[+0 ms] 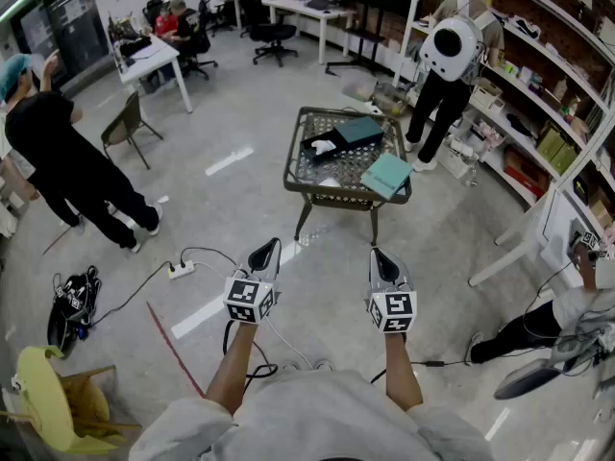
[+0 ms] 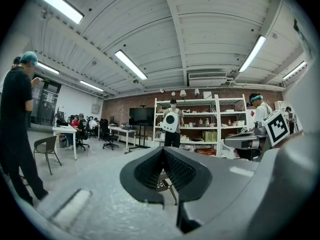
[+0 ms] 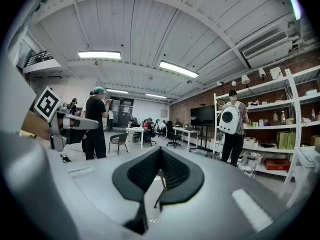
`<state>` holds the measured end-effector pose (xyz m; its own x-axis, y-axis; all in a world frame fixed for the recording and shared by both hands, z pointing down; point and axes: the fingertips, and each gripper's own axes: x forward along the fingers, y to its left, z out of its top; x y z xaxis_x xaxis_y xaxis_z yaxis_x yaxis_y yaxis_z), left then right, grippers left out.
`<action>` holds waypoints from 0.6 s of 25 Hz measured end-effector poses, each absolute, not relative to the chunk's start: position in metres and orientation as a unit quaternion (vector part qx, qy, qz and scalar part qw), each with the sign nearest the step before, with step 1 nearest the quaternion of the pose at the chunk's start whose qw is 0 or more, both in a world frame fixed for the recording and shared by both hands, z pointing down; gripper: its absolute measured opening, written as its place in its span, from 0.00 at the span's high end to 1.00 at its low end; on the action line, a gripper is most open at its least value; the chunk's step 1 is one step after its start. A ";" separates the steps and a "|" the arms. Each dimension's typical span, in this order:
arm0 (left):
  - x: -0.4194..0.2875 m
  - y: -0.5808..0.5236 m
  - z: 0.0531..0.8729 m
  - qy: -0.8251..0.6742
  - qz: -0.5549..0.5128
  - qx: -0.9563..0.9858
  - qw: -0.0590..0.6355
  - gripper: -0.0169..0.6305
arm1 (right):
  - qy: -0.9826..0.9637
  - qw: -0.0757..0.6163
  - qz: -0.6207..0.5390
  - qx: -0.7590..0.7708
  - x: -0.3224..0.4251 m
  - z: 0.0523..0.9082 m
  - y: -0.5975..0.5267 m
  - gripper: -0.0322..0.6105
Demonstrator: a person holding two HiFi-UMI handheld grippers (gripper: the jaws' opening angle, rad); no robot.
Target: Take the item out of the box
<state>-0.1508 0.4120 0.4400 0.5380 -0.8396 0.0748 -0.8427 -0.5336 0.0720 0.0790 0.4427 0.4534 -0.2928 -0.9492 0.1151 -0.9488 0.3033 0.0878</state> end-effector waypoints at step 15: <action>-0.147 0.402 0.450 -0.492 0.028 0.869 0.052 0.97 | -0.813 0.074 0.014 0.577 0.084 0.470 0.433 0.95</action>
<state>-0.1466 0.4020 0.4498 0.5150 -0.8513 0.1002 -0.8572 -0.5113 0.0617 0.0843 0.4335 0.4704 -0.3222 -0.9366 0.1373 -0.9408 0.3329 0.0630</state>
